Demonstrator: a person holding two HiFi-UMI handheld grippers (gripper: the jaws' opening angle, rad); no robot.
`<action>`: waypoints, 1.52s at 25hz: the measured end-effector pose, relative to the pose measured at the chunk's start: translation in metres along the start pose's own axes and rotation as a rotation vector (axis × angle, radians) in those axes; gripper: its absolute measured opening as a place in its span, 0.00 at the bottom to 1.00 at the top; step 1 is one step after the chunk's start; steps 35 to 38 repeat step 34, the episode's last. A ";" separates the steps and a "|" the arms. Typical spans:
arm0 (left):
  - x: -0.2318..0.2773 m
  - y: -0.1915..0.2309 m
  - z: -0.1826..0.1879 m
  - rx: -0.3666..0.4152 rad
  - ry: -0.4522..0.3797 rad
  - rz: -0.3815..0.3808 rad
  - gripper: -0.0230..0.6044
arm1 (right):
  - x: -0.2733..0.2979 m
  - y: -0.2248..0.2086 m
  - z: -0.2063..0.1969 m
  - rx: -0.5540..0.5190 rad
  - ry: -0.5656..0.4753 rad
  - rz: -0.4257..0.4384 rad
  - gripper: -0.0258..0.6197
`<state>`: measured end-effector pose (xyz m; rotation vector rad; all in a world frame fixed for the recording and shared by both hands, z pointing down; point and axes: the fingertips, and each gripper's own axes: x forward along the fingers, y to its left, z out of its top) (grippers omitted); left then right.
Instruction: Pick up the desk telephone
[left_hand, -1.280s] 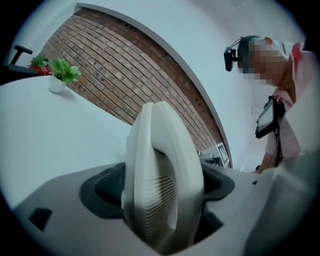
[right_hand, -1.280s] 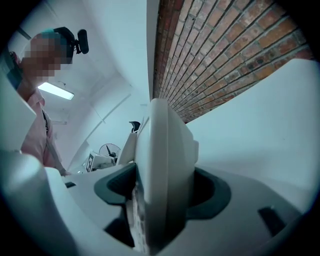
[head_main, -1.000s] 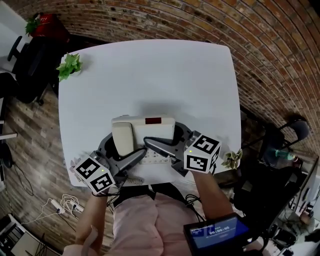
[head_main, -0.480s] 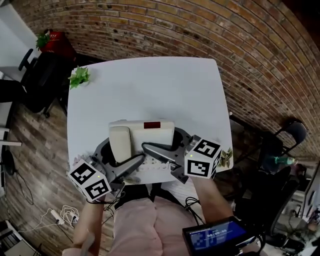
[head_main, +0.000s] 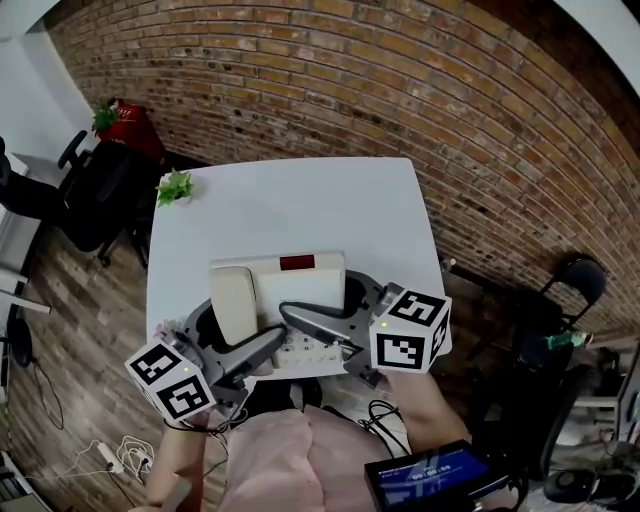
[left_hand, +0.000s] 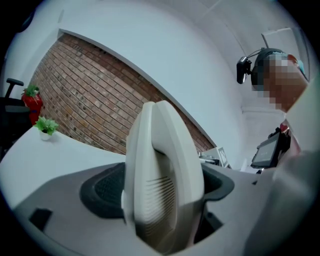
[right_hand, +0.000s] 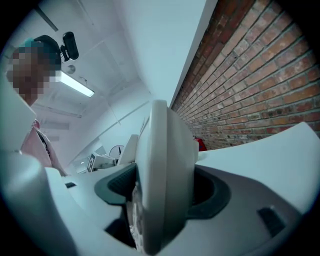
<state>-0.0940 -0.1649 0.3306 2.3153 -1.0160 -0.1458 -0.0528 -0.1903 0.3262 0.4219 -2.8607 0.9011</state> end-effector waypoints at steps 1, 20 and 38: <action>-0.002 -0.005 0.004 0.009 -0.006 0.001 0.74 | -0.002 0.006 0.004 -0.008 -0.005 0.006 0.51; -0.007 -0.046 0.024 0.051 -0.027 0.000 0.74 | -0.028 0.035 0.030 -0.059 -0.037 0.024 0.51; 0.003 -0.039 0.022 0.041 -0.012 -0.001 0.74 | -0.028 0.024 0.030 -0.049 -0.045 0.021 0.51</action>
